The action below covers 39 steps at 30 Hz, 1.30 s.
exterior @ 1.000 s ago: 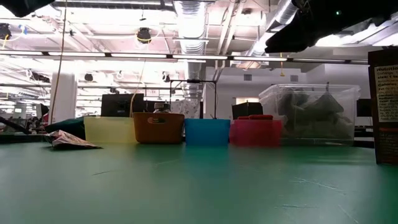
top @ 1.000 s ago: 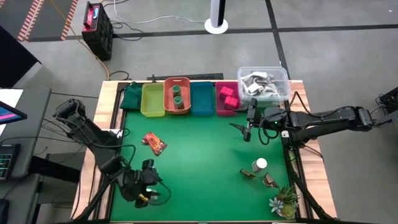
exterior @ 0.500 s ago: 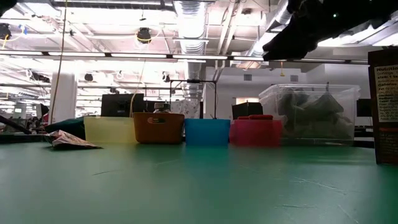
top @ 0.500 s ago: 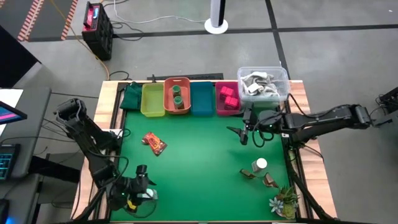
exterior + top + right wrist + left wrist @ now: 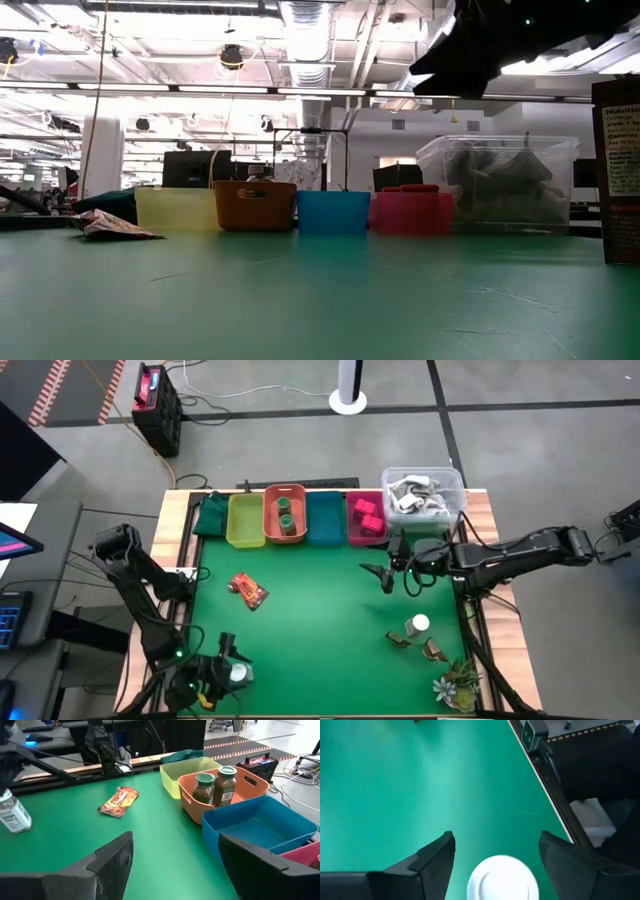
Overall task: Sort spices by type
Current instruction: Put the left white spice bottle into the blue bin
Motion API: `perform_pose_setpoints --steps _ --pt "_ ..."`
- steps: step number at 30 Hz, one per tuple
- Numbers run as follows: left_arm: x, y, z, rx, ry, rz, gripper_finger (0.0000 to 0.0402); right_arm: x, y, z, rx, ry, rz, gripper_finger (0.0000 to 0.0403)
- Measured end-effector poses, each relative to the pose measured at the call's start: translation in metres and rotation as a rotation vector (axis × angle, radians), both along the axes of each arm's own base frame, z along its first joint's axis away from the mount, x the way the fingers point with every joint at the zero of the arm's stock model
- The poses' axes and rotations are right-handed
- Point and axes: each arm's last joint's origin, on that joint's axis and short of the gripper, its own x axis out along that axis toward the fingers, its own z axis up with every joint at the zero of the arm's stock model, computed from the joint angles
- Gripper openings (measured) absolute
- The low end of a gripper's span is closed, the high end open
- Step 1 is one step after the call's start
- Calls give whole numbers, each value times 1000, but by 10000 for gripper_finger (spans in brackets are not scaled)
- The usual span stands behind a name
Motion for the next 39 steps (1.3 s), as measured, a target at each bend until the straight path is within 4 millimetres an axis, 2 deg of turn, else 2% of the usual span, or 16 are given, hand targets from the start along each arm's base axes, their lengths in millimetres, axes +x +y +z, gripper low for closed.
perform_pose_setpoints --steps 8,13,22,27,33,39 --pt "3 -3 -9 29 2 21 301 0 0 0 2 -2 -1 317" --pt "2 -1 -11 -3 10 73 290 0 0 0 3 -2 1 317" --pt "-2 7 -34 -72 11 100 269 0 7 0 3 -3 32 317" --pt "-3 9 -37 -69 14 100 247 0 7 0 3 -4 30 317" --pt "-3 10 -38 -62 18 101 187 0 7 0 6 -6 30 317" --pt "2 14 -38 -53 20 121 185 0 7 0 9 -7 29 317"
